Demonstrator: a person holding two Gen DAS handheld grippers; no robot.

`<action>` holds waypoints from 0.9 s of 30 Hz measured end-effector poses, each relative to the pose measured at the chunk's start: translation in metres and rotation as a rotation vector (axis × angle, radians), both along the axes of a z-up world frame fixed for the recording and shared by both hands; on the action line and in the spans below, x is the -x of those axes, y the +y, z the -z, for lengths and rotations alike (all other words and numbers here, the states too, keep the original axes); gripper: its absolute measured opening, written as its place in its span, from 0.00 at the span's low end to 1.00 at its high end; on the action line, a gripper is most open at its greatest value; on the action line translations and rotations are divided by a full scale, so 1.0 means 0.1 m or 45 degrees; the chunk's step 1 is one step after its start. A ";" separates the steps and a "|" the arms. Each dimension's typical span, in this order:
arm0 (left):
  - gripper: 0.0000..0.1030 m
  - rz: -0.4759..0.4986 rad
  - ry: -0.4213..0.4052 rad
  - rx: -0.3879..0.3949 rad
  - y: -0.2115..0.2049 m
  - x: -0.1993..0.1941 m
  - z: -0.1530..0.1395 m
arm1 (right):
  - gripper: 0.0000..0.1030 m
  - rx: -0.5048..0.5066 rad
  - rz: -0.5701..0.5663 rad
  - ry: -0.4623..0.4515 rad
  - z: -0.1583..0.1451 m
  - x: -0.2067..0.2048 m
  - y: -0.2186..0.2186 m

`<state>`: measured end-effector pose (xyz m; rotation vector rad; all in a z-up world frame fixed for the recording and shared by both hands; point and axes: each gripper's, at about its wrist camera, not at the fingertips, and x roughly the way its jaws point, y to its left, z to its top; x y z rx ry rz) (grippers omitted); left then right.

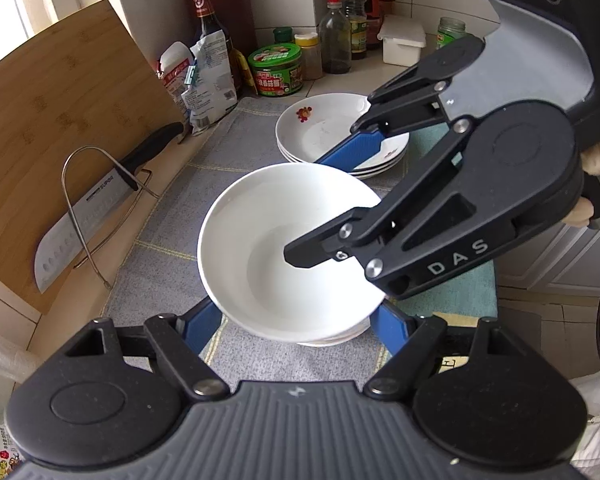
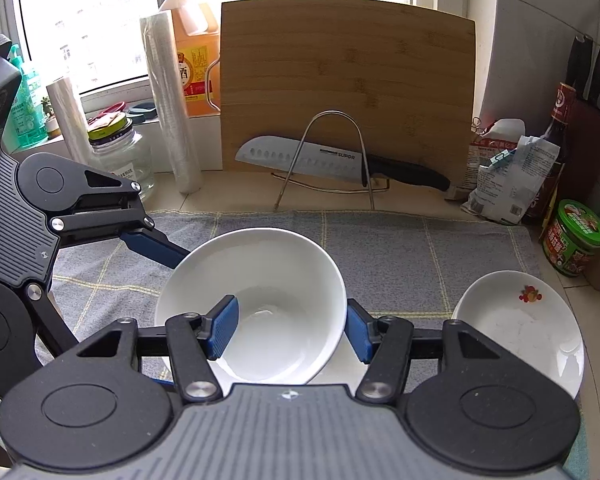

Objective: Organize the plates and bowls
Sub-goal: 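Lift the white bowl with both tools and carry it toward the nested bowls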

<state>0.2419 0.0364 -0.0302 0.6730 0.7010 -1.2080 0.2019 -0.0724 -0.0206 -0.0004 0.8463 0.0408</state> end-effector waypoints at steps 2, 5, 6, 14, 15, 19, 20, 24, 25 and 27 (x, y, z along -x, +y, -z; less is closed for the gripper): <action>0.78 0.004 0.022 -0.005 -0.05 -0.03 0.03 | 0.61 -0.005 0.009 0.015 0.02 -0.01 -0.05; 0.78 0.006 0.049 -0.021 -0.11 -0.05 0.08 | 0.61 -0.023 0.025 0.036 0.07 -0.04 -0.10; 0.78 0.008 0.052 -0.028 -0.12 -0.05 0.10 | 0.61 -0.030 0.030 0.042 0.09 -0.05 -0.12; 0.78 0.024 0.083 -0.069 -0.19 -0.08 0.20 | 0.61 -0.039 0.042 0.091 0.22 -0.07 -0.14; 0.78 0.025 0.085 -0.074 -0.20 -0.08 0.20 | 0.61 -0.044 0.044 0.095 0.23 -0.08 -0.14; 0.78 0.030 0.095 -0.084 -0.22 -0.08 0.24 | 0.61 -0.045 0.051 0.105 0.25 -0.08 -0.15; 0.78 0.031 0.099 -0.087 -0.23 -0.08 0.25 | 0.62 -0.046 0.051 0.107 0.25 -0.08 -0.15; 0.78 0.040 0.099 -0.093 -0.25 -0.07 0.26 | 0.61 -0.051 0.055 0.117 0.26 -0.07 -0.16; 0.78 0.044 0.100 -0.093 -0.25 -0.07 0.26 | 0.62 -0.049 0.056 0.120 0.26 -0.07 -0.16; 0.78 0.051 0.104 -0.094 -0.26 -0.07 0.25 | 0.62 -0.045 0.055 0.130 0.27 -0.07 -0.15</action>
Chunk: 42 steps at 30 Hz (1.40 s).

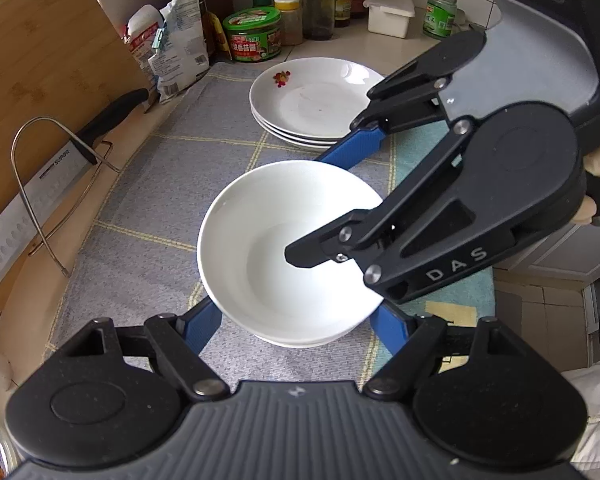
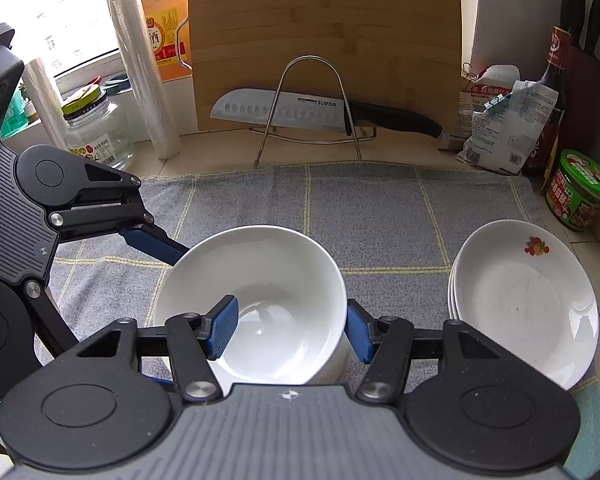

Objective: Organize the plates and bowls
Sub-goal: 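Lift the white bowl with both tools and carry it toward the nested bowls, then lower the white bowl into the nested bowls and open both tools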

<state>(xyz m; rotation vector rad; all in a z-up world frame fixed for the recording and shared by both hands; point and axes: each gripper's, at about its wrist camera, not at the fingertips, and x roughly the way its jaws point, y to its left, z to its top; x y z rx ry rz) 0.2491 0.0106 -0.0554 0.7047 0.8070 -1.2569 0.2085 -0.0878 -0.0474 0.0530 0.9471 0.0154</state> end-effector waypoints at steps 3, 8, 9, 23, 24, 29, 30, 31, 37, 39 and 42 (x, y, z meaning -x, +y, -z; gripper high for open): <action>0.78 0.004 0.000 -0.005 -0.01 0.01 0.00 | 0.62 -0.003 0.004 0.005 0.01 0.00 -0.01; 0.78 0.006 -0.001 -0.014 -0.03 0.00 0.02 | 0.62 -0.003 0.012 0.008 0.01 -0.02 0.00; 0.78 0.007 -0.001 -0.014 -0.03 0.00 0.02 | 0.62 -0.002 0.012 0.010 0.01 -0.02 0.00; 0.78 0.013 0.001 -0.026 -0.05 -0.01 0.06 | 0.63 -0.015 0.014 0.020 0.04 -0.03 -0.02; 0.78 0.016 -0.002 -0.026 -0.06 -0.01 0.06 | 0.64 -0.016 0.012 0.021 0.04 -0.03 -0.02; 0.78 0.016 0.006 -0.028 -0.06 -0.03 0.07 | 0.68 -0.019 0.005 0.019 0.05 -0.03 -0.01; 0.78 0.015 0.008 -0.027 -0.06 -0.03 0.07 | 0.69 -0.026 0.003 0.018 0.05 -0.03 -0.02; 0.78 0.015 0.007 -0.027 -0.06 -0.03 0.07 | 0.71 -0.034 0.002 0.018 0.05 -0.03 -0.02; 0.87 0.014 -0.005 0.006 0.00 -0.04 0.04 | 0.85 -0.060 0.011 -0.002 0.06 -0.02 -0.03; 0.88 0.010 -0.004 0.043 0.05 -0.04 -0.02 | 0.88 -0.079 0.015 -0.022 0.02 0.00 -0.06; 0.89 -0.031 -0.020 0.089 0.12 -0.04 -0.11 | 0.92 -0.072 0.019 -0.059 -0.04 0.02 -0.05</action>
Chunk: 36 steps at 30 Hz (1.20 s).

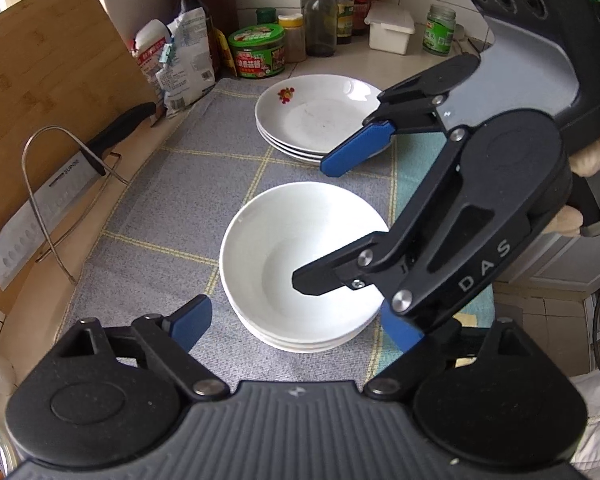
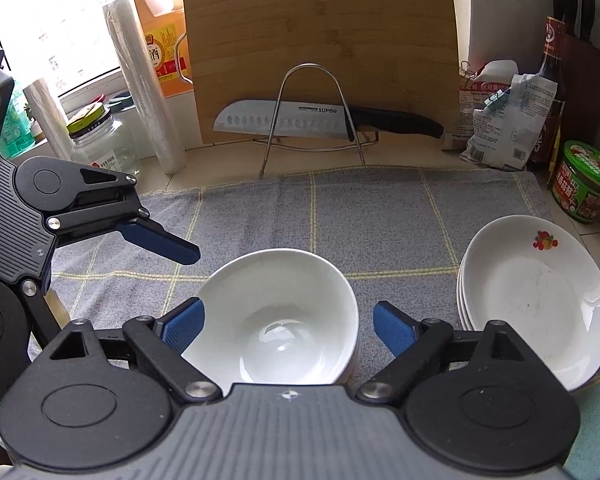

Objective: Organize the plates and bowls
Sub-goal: 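Lower the white bowl into the nested bowls and open both tools, then move both tools to the rim of the stacked white bowls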

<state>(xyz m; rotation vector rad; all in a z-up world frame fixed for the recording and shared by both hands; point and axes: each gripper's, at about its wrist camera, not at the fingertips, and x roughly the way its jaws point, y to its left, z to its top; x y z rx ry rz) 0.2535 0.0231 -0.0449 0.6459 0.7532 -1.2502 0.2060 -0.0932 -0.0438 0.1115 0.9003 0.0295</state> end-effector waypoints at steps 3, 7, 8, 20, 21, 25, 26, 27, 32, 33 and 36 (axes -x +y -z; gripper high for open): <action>0.92 -0.055 0.007 0.048 0.11 0.00 -0.06 | 0.93 0.004 -0.008 -0.037 -0.04 0.06 0.01; 0.93 -0.157 0.038 0.117 0.30 0.05 -0.09 | 0.98 0.027 -0.017 -0.079 -0.06 0.17 0.06; 0.93 -0.192 0.041 0.133 0.34 0.07 -0.09 | 0.99 0.031 -0.016 -0.089 -0.06 0.20 0.06; 0.96 -0.615 0.011 0.299 0.71 0.37 0.05 | 1.00 0.097 -0.048 -0.125 0.10 0.65 0.01; 0.96 -0.638 0.017 0.302 0.73 0.38 0.07 | 1.00 0.101 -0.053 -0.117 0.12 0.67 0.00; 0.96 -0.642 0.085 0.299 0.74 0.35 0.22 | 1.00 0.096 -0.047 -0.071 0.23 0.69 0.00; 0.96 -0.624 0.087 0.291 0.74 0.33 0.26 | 1.00 0.090 -0.047 -0.062 0.25 0.69 0.01; 0.96 -0.602 0.085 0.278 0.74 0.31 0.30 | 1.00 0.092 -0.042 -0.048 0.28 0.69 0.02; 0.96 -0.507 0.058 0.214 0.68 0.22 0.45 | 1.00 0.154 -0.038 0.039 0.39 0.65 0.04; 0.96 -0.501 0.059 0.199 0.66 0.21 0.47 | 1.00 0.164 -0.053 0.063 0.42 0.62 0.02; 0.96 -0.497 0.063 0.163 0.57 0.21 0.53 | 1.00 0.194 -0.112 0.095 0.48 0.55 -0.03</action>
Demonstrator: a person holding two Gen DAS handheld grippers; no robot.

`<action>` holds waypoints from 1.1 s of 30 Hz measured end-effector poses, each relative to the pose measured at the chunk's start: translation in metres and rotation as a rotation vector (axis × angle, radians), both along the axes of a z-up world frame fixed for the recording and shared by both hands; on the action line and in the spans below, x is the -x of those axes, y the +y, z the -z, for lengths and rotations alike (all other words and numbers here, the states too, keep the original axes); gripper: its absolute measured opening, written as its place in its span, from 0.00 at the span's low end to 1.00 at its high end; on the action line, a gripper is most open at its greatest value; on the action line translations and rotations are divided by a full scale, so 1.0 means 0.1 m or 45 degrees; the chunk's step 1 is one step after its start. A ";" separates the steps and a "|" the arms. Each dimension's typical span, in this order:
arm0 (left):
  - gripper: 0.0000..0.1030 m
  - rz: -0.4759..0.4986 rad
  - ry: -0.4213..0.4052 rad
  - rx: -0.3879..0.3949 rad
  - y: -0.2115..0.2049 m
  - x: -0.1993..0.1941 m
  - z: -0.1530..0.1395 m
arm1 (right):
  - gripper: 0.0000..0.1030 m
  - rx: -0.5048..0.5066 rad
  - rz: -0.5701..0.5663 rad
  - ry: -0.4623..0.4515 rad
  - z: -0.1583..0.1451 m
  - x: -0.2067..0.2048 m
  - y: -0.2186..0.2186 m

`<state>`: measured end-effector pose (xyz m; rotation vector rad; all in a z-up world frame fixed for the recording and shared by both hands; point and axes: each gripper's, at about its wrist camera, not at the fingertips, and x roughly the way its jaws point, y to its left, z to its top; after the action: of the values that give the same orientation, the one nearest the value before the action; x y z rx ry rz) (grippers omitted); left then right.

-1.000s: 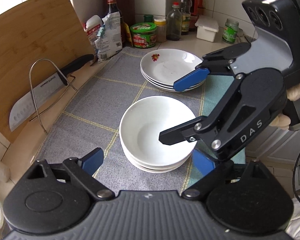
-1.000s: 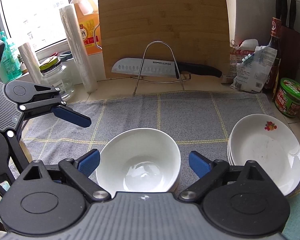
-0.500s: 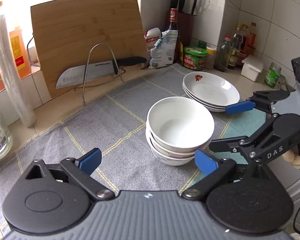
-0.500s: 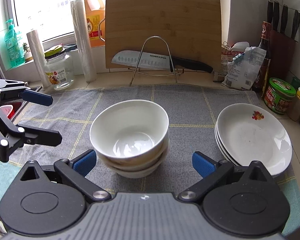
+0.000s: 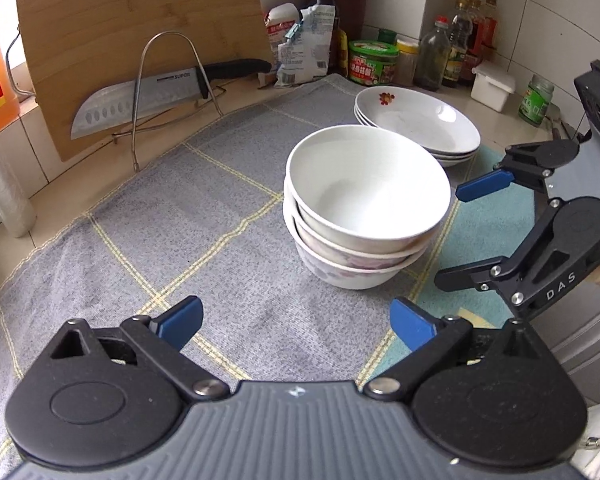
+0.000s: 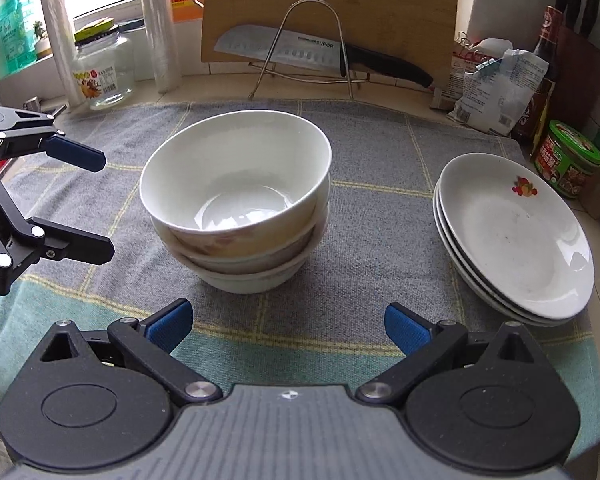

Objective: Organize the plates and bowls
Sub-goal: 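Move both tools to the rim of the stacked white bowls, then close the left tool on the bowl stack rim while the right tool grips the opposite rim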

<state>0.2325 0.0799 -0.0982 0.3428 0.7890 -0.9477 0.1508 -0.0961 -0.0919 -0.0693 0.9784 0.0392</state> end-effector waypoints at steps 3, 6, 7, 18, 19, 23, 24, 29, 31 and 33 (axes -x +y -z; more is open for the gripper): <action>0.96 -0.038 0.015 -0.016 -0.11 0.02 0.05 | 1.00 0.003 -0.083 0.009 0.05 -0.10 -0.09; 0.96 -0.107 0.028 -0.049 -0.24 0.03 0.11 | 1.00 0.002 -0.206 -0.007 0.09 -0.20 -0.21; 0.96 -0.123 0.021 -0.067 -0.30 0.05 0.13 | 1.00 -0.002 -0.254 -0.013 0.10 -0.23 -0.25; 0.96 -0.092 0.068 -0.190 -0.53 0.06 0.31 | 1.00 -0.053 -0.667 0.036 0.14 -0.54 -0.33; 0.96 -0.075 0.068 -0.191 -0.52 0.04 0.32 | 1.00 -0.044 -0.685 0.035 0.14 -0.56 -0.31; 0.95 0.028 0.069 -0.181 -0.54 -0.03 0.36 | 0.98 -0.045 -0.775 0.048 0.13 -0.62 -0.24; 0.95 0.056 0.070 -0.182 -0.56 -0.06 0.37 | 0.97 -0.034 -0.797 0.056 0.14 -0.64 -0.22; 0.93 0.179 0.065 -0.159 -0.60 -0.11 0.40 | 0.90 -0.024 -0.889 0.079 0.12 -0.68 -0.18; 0.93 0.230 0.060 -0.158 -0.61 -0.12 0.40 | 0.87 -0.026 -0.917 0.093 0.11 -0.71 -0.17; 0.93 0.281 0.048 -0.144 -0.63 -0.12 0.39 | 0.87 -0.022 -0.931 0.106 0.10 -0.72 -0.16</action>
<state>0.2449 0.0167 -0.1373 0.5200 0.8536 -1.1209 0.2228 -0.1126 -0.1018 -0.4097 0.9920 0.7258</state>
